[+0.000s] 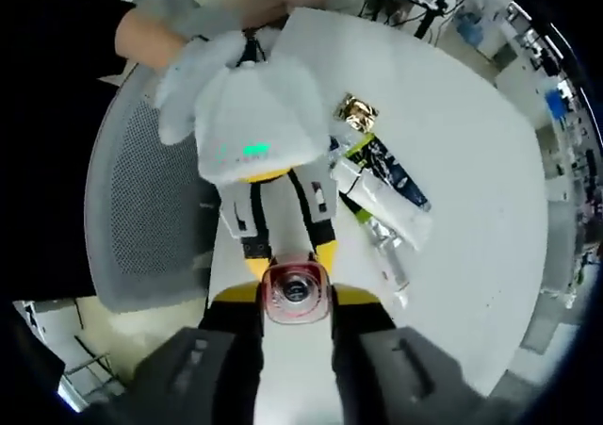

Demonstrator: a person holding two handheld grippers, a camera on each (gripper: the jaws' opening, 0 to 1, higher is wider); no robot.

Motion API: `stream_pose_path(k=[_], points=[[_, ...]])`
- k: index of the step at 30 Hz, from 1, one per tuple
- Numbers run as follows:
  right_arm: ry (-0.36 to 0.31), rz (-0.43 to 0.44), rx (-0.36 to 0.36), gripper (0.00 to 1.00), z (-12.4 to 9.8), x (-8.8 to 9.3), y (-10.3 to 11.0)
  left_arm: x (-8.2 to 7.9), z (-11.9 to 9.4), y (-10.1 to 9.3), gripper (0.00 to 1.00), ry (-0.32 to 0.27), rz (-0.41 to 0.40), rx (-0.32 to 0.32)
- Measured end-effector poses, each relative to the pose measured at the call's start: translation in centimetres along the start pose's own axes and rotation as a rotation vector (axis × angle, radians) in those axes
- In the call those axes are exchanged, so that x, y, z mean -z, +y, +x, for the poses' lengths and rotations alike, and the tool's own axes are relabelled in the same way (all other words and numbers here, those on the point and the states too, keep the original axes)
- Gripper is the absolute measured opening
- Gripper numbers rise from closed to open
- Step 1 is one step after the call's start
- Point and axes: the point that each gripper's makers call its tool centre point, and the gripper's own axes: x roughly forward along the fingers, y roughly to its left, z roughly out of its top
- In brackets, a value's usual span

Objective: Arrange the skincare products in the storage area until every visible bottle or jar stands upright without overlapping.

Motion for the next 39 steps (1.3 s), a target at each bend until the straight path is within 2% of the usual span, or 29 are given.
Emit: stream_pose_path(k=[3,4,5,6,8,10,11,15,18,19,20,21,23,25,27,30,32,33,36,39], points=[[0.021,0.118,0.023,0.27,0.1,-0.2,-0.6,0.1,-0.8,-0.1,0.29,0.013,0.014,-0.026],[0.022,0.188,0.024,0.27,0.1,-0.3,-0.5,0.3,-1.1,0.2,0.29,0.020,0.011,-0.045],[0.023,0.212,0.028,0.27,0.1,-0.4,-0.6,0.3,-1.1,0.2,0.30,0.022,0.006,-0.049],[0.024,0.259,0.033,0.27,0.1,-0.5,-0.7,0.5,-1.4,0.6,0.30,0.029,-0.033,-0.094],[0.029,0.288,0.050,0.27,0.2,-0.7,-1.2,0.4,-1.6,1.0,0.32,0.020,-0.046,-0.137],[0.034,0.341,0.053,0.27,0.2,-0.7,-1.1,0.2,-1.9,1.5,0.36,0.007,-0.039,-0.207],[0.037,0.377,0.060,0.27,0.2,-0.8,-1.0,0.3,-1.9,1.5,0.37,0.006,-0.026,-0.218],[0.058,0.429,0.071,0.27,0.2,-0.7,-0.4,0.6,-1.6,1.3,0.36,0.032,-0.063,-0.237],[0.073,0.472,0.074,0.27,0.3,-0.8,-0.4,0.4,-1.3,1.8,0.41,0.033,-0.105,-0.285],[0.071,0.474,0.075,0.27,0.3,-0.8,-0.5,0.6,-1.3,2.0,0.42,0.049,-0.113,-0.306],[0.073,0.488,0.071,0.27,0.3,-0.7,-0.5,1.2,-1.4,1.8,0.42,0.097,-0.153,-0.333],[0.074,0.503,0.070,0.27,0.4,-0.6,-0.6,0.8,-1.1,1.5,0.41,0.086,-0.139,-0.323],[0.079,0.519,0.070,0.27,0.4,-0.7,-0.4,0.9,-1.0,1.4,0.36,0.100,-0.123,-0.355],[0.079,0.509,0.073,0.27,0.4,-0.7,-0.4,1.0,-0.7,1.1,0.30,0.111,-0.131,-0.353],[0.067,0.494,0.077,0.27,0.4,-0.7,-0.6,1.0,-0.7,1.1,0.29,0.117,-0.119,-0.347],[0.031,0.374,0.064,0.27,0.4,-0.5,-0.7,0.9,-0.9,1.2,0.29,0.117,-0.118,-0.313],[0.004,0.323,0.052,0.28,0.3,-0.4,-0.5,0.9,-0.8,1.1,0.29,0.118,-0.098,-0.277],[-0.001,0.325,0.049,0.28,0.3,-0.3,-0.4,0.9,-0.7,1.0,0.29,0.115,-0.082,-0.252],[-0.102,0.308,0.035,0.28,0.1,-0.3,-0.3,0.7,-0.4,0.6,0.29,0.089,-0.038,-0.148],[-0.268,0.294,0.019,0.29,-0.4,-0.6,-0.4,0.6,-0.3,0.5,0.29,0.076,-0.014,-0.085]])
